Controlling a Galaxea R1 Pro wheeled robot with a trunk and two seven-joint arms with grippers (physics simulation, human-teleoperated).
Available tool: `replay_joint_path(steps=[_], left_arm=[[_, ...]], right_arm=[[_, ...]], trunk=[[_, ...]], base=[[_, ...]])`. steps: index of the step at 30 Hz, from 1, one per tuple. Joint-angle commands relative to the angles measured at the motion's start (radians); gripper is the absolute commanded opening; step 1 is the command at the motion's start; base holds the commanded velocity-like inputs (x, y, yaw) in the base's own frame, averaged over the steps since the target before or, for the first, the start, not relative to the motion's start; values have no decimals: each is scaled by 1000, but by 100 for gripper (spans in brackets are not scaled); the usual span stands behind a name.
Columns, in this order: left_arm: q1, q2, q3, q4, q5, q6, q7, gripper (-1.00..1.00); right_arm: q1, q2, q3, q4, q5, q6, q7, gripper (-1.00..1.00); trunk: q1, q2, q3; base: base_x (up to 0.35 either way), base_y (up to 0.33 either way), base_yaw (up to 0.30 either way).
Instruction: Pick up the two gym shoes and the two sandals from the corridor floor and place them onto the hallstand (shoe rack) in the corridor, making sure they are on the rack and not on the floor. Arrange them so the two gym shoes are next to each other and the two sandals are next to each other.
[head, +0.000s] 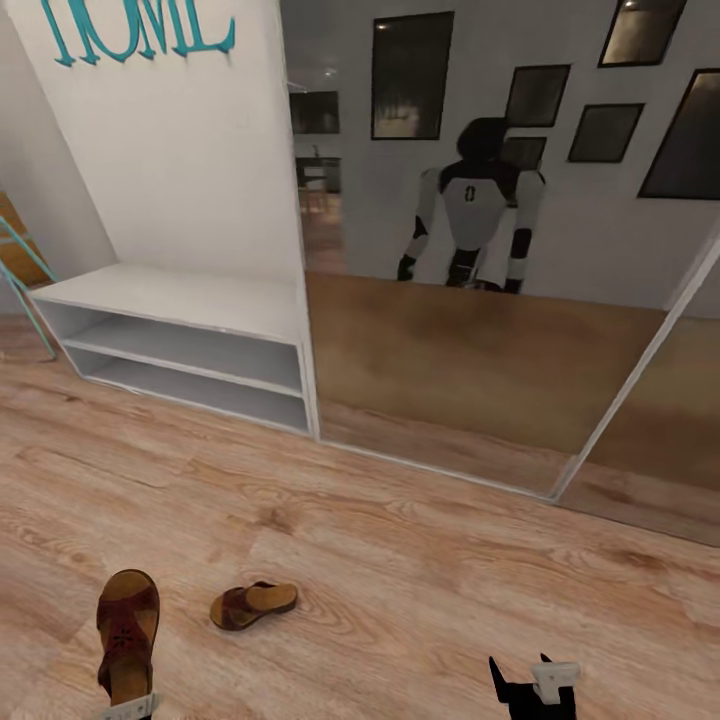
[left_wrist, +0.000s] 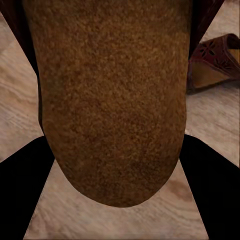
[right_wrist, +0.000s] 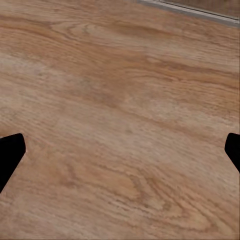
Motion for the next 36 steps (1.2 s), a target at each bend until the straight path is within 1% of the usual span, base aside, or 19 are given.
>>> replay_joint_path(steps=[1,36], left_arm=[[-1,0,9,1,-4,-3,-8,-100],[-1,0,9,1,-3,-3,-8,-100]], right_arm=[[0,0,-9,1,9,-3,2,100],[0,0,-9,1,9,-3,3,100]], trunk=[[0,0,-1],[0,0,-1]], base=[[90,234,278],[112,288,279]])
